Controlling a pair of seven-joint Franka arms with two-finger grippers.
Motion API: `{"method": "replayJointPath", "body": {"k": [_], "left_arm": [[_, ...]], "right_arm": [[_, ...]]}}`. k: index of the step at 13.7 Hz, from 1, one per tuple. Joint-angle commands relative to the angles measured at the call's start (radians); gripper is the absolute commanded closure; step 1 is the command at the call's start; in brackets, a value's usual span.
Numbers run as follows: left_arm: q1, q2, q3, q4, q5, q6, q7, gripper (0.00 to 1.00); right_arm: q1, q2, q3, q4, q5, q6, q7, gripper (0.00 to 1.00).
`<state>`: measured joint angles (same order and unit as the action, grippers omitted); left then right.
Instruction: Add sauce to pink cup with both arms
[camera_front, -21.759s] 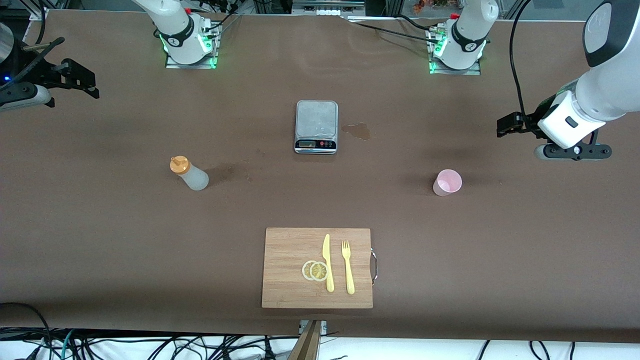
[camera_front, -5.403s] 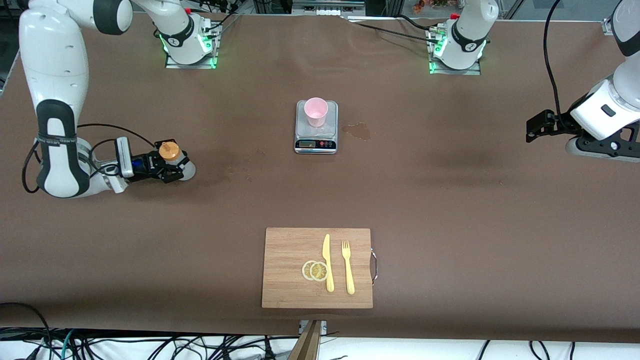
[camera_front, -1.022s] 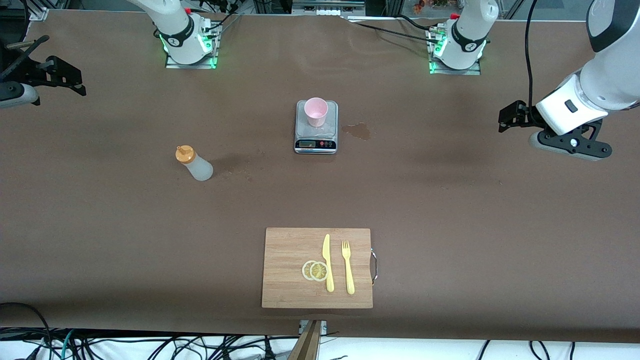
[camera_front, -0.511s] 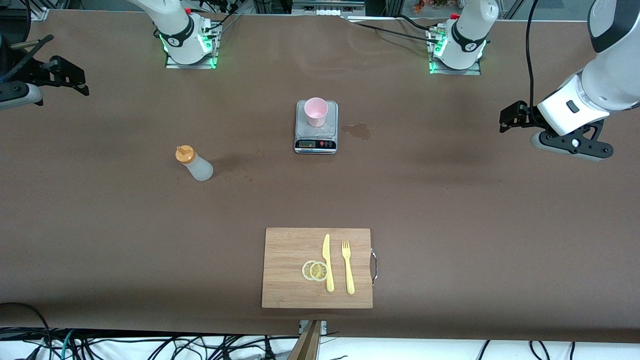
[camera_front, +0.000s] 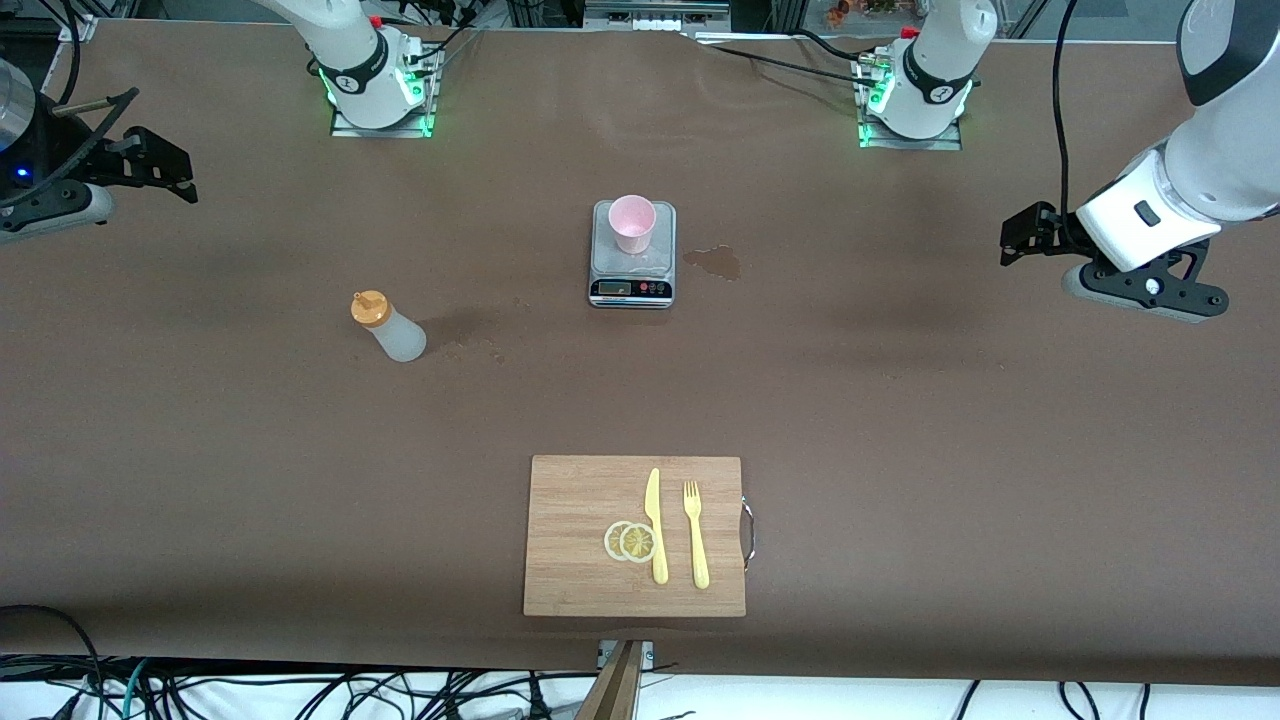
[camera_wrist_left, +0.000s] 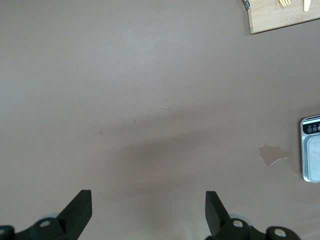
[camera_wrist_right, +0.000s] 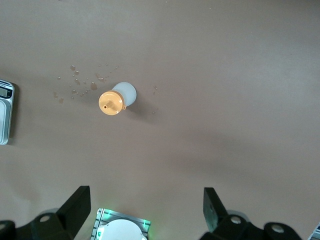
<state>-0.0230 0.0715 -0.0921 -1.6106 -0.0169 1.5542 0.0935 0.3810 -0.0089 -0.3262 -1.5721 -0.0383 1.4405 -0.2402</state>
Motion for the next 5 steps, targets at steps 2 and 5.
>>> {"method": "replayJointPath", "body": {"k": [2,5], "left_arm": [[0.021,0.001,-0.003,0.015,0.018,-0.008,0.006,0.0],[0.021,0.016,-0.009,0.038,0.018,-0.012,0.003,0.0]], "right_arm": [[0.001,0.009,0.004,0.024,0.0,0.023,0.012,0.0],[-0.002,0.012,-0.001,0.026,-0.006,0.055,0.01,0.0]]}}
